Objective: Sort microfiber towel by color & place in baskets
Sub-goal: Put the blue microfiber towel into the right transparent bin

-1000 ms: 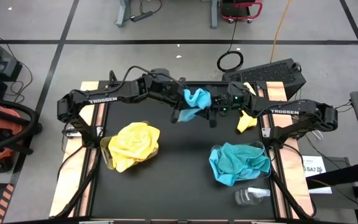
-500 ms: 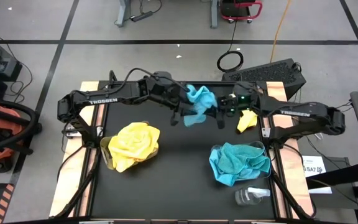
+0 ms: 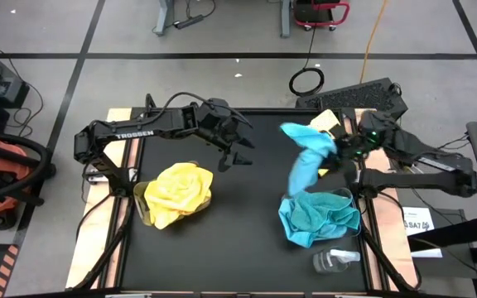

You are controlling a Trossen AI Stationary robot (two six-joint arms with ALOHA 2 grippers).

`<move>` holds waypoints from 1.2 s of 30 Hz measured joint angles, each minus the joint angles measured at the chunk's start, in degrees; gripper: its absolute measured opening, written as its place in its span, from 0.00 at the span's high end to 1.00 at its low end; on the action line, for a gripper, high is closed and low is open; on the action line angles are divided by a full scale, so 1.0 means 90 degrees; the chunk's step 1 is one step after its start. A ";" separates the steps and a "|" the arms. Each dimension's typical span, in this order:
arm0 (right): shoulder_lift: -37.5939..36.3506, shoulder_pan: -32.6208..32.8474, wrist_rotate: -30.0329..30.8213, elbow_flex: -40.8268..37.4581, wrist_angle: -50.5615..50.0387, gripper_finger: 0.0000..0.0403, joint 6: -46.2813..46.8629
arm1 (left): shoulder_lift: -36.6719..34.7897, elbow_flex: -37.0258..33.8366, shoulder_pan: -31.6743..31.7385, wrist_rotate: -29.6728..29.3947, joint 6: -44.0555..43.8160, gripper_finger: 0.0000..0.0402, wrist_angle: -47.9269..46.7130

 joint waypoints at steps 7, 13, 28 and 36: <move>-0.0783 0.0370 -0.0601 0.0000 -0.1892 0.99 0.0425 | 0.0000 0.0000 0.0000 0.0078 -0.0005 0.24 -0.0068; -0.0935 0.0817 -0.0379 0.0000 -0.3565 0.99 0.0282 | 0.0000 0.0000 0.0002 0.0078 -0.0164 0.24 -0.0098; -0.0377 0.1900 0.0548 -0.0109 -0.5278 0.99 -0.0287 | 0.0000 0.0000 0.0002 -0.0029 -0.0168 0.24 -0.0273; 0.0116 0.2528 0.0916 -0.0586 -0.4995 0.98 -0.0441 | 0.0000 0.0000 0.0002 -0.0143 -0.0097 0.24 -0.0736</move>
